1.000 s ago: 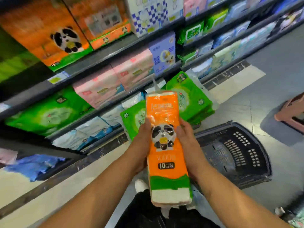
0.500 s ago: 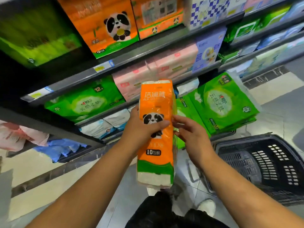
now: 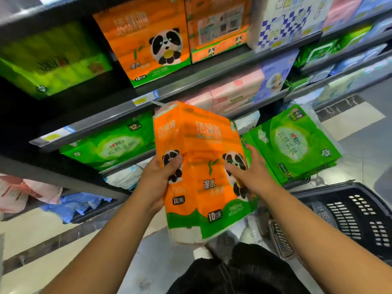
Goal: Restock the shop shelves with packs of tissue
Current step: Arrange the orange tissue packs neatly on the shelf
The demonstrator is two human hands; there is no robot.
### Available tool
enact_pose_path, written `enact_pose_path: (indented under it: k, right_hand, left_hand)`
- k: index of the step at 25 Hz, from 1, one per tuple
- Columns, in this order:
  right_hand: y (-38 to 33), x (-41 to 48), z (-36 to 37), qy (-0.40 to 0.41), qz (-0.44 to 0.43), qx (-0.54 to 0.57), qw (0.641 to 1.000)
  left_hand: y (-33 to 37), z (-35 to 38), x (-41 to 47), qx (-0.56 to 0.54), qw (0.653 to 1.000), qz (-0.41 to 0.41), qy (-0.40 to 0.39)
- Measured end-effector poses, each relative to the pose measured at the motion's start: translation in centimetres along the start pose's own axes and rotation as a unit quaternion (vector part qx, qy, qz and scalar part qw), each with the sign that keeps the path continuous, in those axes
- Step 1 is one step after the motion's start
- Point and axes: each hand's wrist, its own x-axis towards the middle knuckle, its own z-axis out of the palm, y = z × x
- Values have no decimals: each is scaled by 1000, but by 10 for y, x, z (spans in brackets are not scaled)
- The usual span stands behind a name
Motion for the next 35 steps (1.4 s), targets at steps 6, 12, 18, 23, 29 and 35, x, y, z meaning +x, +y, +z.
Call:
enact_pose_path:
  k: [6,12,18,23,29,35]
  right_hand:
    - [-4,49,-37,-163,67,201,964]
    - [-33,94,-65,-113,-17,203,972]
    - [-86,120,-85,-98,-103,182,973]
    - [-123,146,-88,-65,-96,223,968]
    - [-179,162,-92,-64,-163,198,964]
    - [-226,166,-101,-80,-116,268,953]
  left_hand:
    - [15,-5,25,-14,999,32,-38]
    - [44,34,49,119,983,65,121]
    - [71,54,71,159,960,121,197]
    - [105,44,89,167,955,172,172]
    - [129,41,125,133,949,203,199]
    - [169,52,146,-7,967,140,214]
